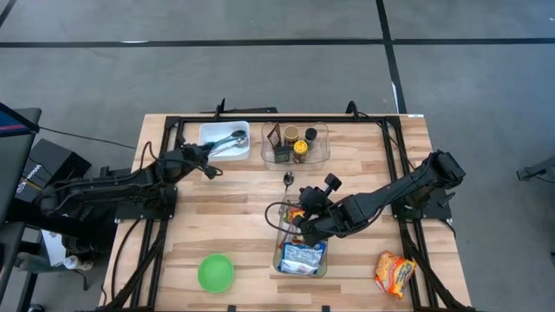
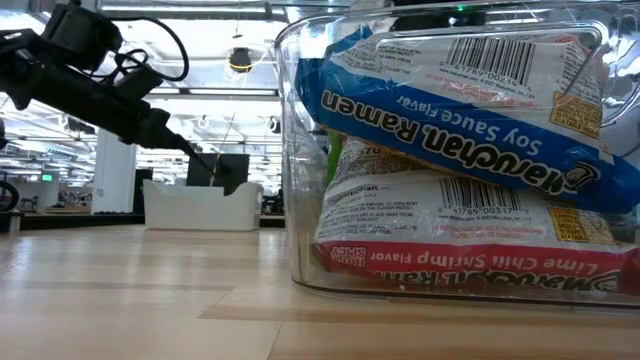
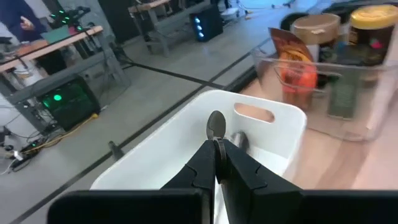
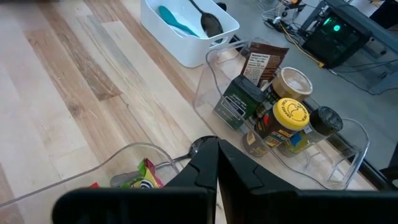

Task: Pick & Place Food Item
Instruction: Put the bottom black spoon into the white bin, then put the orange noodle pack into the bottom transparent bin

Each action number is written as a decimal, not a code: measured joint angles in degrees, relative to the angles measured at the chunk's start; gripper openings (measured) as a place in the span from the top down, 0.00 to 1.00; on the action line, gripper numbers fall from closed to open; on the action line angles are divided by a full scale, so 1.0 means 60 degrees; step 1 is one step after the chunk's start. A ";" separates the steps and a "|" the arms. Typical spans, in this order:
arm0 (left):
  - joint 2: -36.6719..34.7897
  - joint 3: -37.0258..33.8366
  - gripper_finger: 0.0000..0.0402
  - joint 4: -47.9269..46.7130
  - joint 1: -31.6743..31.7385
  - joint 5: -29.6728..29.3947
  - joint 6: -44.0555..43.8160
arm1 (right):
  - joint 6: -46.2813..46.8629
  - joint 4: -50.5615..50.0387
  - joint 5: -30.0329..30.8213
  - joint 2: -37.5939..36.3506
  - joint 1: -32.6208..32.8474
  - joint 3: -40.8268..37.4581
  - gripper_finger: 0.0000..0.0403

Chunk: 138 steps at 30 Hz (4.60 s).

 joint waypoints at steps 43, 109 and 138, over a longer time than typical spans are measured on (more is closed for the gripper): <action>0.0005 -0.0023 0.98 0.0171 0.3339 0.3616 0.0447 | -0.0010 0.0153 0.0000 0.0000 -0.0004 0.0000 0.99; 0.0876 -0.0023 0.78 0.0334 0.3787 0.3306 0.0455 | -0.0008 0.0234 -0.0004 0.0004 -0.0005 0.0000 0.99; 0.0854 -0.0030 0.89 0.5757 0.2426 0.6319 -0.5137 | 0.0006 0.0430 -0.0011 0.0004 -0.0197 -0.0004 0.99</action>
